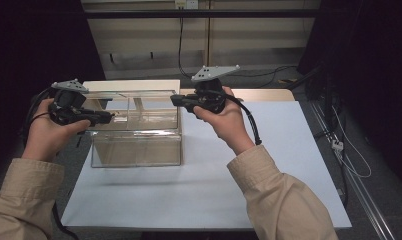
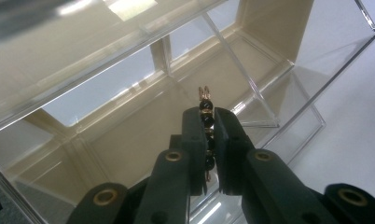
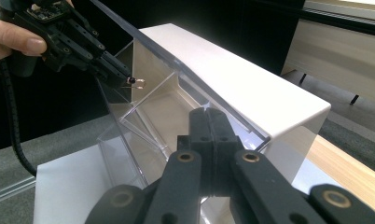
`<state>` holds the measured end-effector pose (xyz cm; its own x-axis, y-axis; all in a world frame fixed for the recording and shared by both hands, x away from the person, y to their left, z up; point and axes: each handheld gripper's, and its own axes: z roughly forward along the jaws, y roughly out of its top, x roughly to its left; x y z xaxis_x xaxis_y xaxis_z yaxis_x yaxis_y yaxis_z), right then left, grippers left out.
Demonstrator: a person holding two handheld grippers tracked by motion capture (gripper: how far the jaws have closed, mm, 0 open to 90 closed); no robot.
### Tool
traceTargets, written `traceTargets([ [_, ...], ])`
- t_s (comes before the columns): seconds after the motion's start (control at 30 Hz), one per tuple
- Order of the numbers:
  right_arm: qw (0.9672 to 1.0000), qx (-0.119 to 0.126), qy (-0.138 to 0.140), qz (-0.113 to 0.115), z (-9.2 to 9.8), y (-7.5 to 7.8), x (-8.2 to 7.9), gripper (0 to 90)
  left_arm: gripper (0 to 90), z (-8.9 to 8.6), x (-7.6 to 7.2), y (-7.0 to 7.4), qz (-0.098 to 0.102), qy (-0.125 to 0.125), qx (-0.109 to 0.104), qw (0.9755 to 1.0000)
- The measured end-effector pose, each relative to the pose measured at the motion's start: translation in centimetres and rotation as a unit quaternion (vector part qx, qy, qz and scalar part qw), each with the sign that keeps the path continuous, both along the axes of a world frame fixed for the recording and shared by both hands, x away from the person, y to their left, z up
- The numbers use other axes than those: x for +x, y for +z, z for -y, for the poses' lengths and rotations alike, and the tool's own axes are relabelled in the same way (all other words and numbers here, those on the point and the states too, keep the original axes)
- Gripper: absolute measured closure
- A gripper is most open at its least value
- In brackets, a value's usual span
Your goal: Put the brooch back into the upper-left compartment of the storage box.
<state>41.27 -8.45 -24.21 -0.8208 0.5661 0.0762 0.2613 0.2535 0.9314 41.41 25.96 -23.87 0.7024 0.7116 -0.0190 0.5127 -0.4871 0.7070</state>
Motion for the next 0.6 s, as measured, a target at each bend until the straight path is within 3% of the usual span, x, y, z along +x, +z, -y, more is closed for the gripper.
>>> traceTargets([
  [0.1,1.0000,0.001,0.000,0.000,0.1,0.0,0.0,90.0,83.0,-0.1,0.0,0.0,0.010,0.010,-0.007,0.9999],
  [0.33,1.0000,0.000,0.001,-0.001,0.1,-0.1,0.0,90.0,78.0,-0.1,-0.2,-0.2,-0.001,0.007,-0.018,0.9998],
  [0.6,1.0000,-0.004,0.005,-0.004,0.1,-0.3,-0.2,90.0,69.3,0.6,-1.3,-0.1,-0.014,-0.019,-0.036,0.9991],
])
